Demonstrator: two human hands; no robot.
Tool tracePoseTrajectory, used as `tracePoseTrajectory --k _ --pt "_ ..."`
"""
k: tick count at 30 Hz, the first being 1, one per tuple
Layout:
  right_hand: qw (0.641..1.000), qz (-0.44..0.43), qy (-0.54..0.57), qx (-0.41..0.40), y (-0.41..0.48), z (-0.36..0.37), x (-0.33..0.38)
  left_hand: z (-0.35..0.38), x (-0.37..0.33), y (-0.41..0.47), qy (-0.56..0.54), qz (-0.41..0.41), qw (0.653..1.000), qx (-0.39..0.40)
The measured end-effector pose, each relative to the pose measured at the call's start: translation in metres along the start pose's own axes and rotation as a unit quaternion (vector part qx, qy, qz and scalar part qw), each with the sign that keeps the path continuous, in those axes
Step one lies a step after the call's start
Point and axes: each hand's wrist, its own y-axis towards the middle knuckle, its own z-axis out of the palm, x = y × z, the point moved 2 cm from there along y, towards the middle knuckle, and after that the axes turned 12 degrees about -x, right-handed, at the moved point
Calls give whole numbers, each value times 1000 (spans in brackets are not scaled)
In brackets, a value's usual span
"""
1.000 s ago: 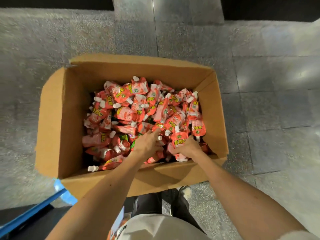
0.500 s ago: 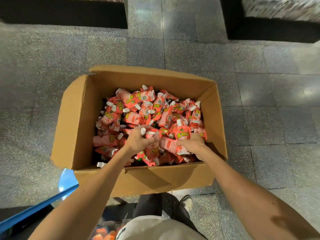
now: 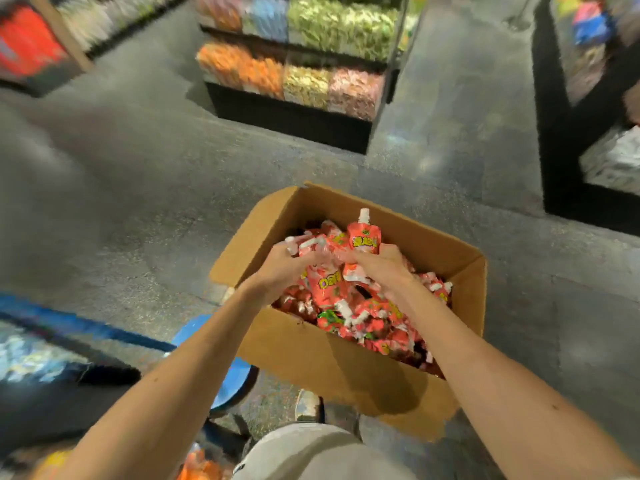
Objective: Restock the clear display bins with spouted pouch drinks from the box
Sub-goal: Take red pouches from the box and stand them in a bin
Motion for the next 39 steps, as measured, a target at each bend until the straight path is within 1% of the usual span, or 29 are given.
tracePoseTrajectory --k 2,5,9,11,15,18,22,24,26,28,30,32,34,39 --pt "999 -37 8 28 -23 8 14 -20 -11 -30 -31 -8 998 -56" --pt "990 -99 30 94 -65 24 30 -48 -24 -86 -85 -10 988 -130" --pt "971 -127 52 195 -132 57 42 -94 -33 -179 -137 -5 968 -212" --pt "956 -134 65 254 -176 79 47 -123 -35 -229 -157 9 951 -265" --pt "906 -185 53 377 -277 129 52 -180 -37 -343 -162 41 905 -392" --pt "854 -209 52 474 -365 163 46 -211 -37 -431 -161 58 861 -478" --pt "787 -225 29 574 -483 189 29 -241 -40 -543 -144 71 807 -568" --pt "755 -240 27 610 -537 195 22 -255 -41 -595 -138 88 793 -586" --pt "729 -255 27 635 -591 203 14 -267 -41 -646 -123 108 790 -591" --pt "714 -264 27 648 -646 208 2 -281 -37 -696 -125 119 780 -602" --pt "709 -263 30 654 -697 214 -9 -298 -31 -744 -148 127 771 -606" --pt "702 -275 33 657 -741 221 -17 -318 -25 -784 -178 122 774 -596" --pt "702 -288 45 649 -774 223 -20 -337 -22 -813 -196 112 781 -582" --pt "717 -312 45 622 -811 239 -19 -377 -13 -835 -207 140 793 -555"
